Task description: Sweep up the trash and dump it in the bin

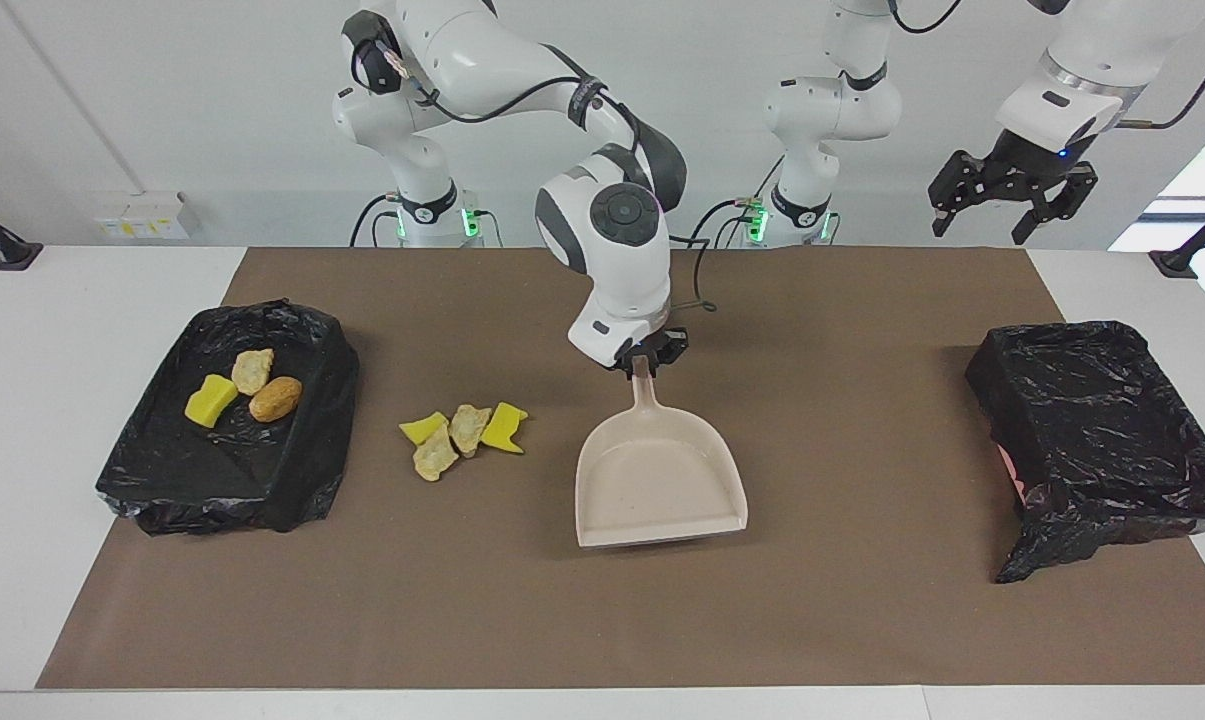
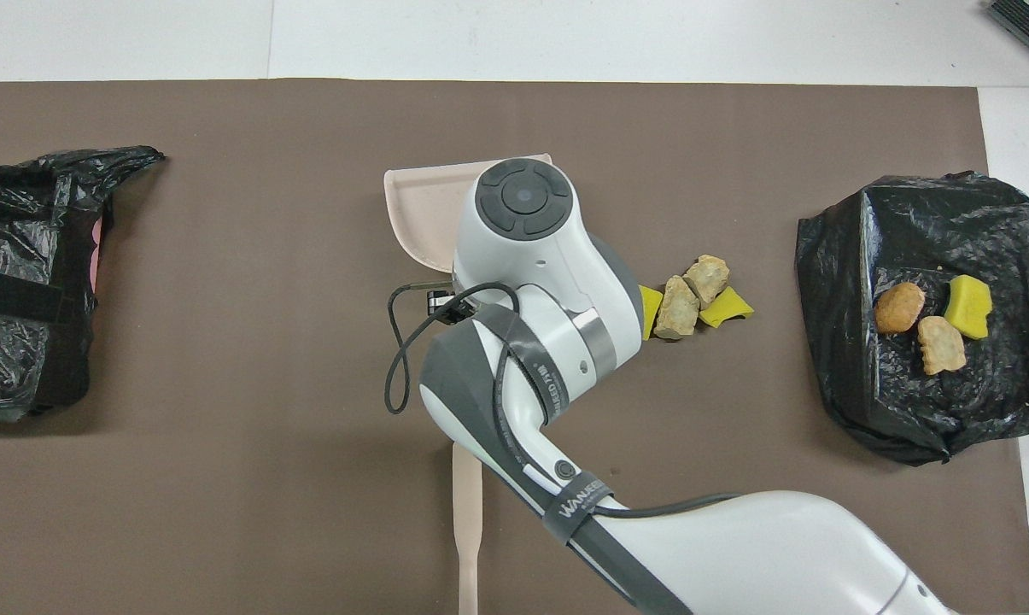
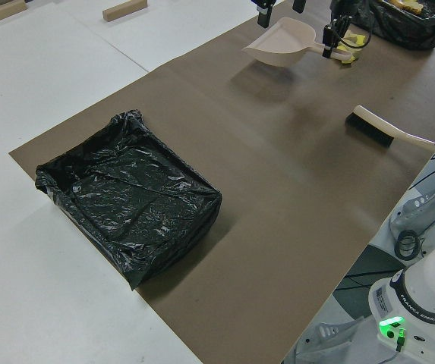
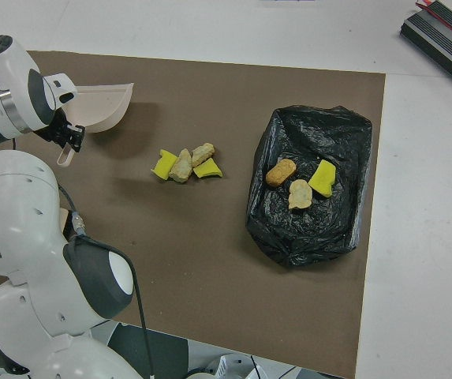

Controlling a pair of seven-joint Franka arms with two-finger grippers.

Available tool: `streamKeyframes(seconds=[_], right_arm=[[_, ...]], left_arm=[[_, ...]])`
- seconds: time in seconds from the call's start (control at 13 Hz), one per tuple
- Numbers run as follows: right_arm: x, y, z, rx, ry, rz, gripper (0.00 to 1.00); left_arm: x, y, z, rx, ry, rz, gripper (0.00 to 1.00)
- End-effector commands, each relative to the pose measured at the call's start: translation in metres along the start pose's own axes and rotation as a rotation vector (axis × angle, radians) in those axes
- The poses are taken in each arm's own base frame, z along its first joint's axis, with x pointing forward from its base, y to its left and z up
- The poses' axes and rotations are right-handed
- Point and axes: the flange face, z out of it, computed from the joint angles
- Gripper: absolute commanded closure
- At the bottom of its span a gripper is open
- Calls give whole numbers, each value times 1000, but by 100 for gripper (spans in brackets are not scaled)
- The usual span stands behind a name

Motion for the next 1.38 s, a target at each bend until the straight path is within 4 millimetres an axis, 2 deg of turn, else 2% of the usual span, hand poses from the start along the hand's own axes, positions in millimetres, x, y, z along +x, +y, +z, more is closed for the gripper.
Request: streamKeyframes(seconds=[0.0, 0.08, 0.31, 0.46, 0.69, 0.77, 0.84, 0.92, 1.0, 1.15, 1.31], right_arm=[[5, -13, 11, 41, 4, 34, 100], [5, -11, 14, 39, 3, 36, 100], [2, -6, 42, 25, -6, 40, 100], [6, 6, 51, 11, -11, 49, 100], [-2, 2, 65, 9, -18, 42, 100], [-1, 3, 63, 4, -16, 42, 86], [0, 2, 57, 1, -11, 38, 61], [0, 0, 51, 0, 2, 21, 1], [-1, 0, 45, 1, 7, 19, 0], [-10, 0, 20, 4, -5, 17, 0], [-7, 13, 10, 6, -20, 43, 0]], left_arm=[[-8, -1, -1, -12, -4, 8, 0], [-8, -1, 0, -13, -4, 9, 0], [-8, -1, -1, -16, 1, 8, 0], [-8, -2, -2, -16, 2, 6, 0], [-6, -1, -1, -15, 7, 6, 0], [-6, -2, -2, -16, 12, 6, 0], [-4, -2, -2, -15, 19, 4, 0], [-1, -1, 0, -16, 21, 6, 0], [3, 0, 1, -15, 35, 9, 0], [11, 3, 3, -20, 57, 12, 0], [26, 11, 22, -40, 31, 20, 0]])
